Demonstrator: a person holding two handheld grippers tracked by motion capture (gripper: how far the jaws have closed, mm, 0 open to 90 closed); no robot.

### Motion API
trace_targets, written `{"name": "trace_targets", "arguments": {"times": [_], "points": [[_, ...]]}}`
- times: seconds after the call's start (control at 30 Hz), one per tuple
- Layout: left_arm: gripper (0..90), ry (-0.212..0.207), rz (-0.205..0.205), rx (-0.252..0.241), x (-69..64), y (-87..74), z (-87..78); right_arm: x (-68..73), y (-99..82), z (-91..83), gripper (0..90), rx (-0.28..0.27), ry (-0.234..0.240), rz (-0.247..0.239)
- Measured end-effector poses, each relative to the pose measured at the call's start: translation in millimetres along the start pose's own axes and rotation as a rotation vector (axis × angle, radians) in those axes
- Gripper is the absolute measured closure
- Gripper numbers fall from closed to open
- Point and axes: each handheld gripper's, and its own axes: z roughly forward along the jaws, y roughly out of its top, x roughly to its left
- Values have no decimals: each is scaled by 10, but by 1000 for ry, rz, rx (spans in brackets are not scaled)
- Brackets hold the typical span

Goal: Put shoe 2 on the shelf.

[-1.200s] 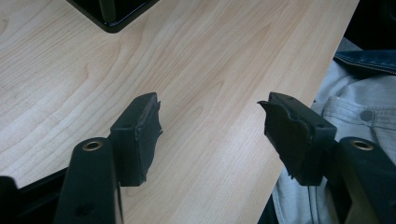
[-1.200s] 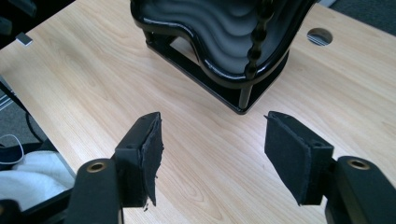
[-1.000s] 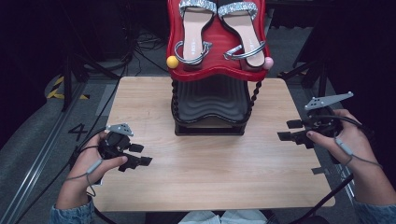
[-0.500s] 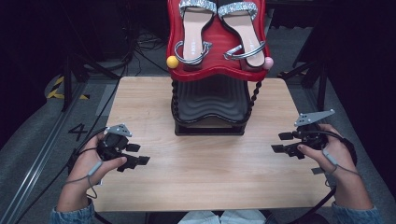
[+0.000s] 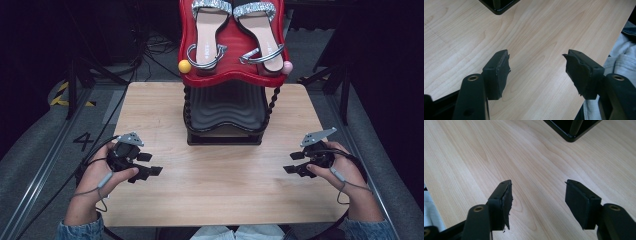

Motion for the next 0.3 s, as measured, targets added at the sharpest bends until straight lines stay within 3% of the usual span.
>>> {"name": "trace_targets", "arguments": {"times": [0.3], "points": [[344,2,-6,7,16,17,29,12,-28,1,337,-28,2,53]]}}
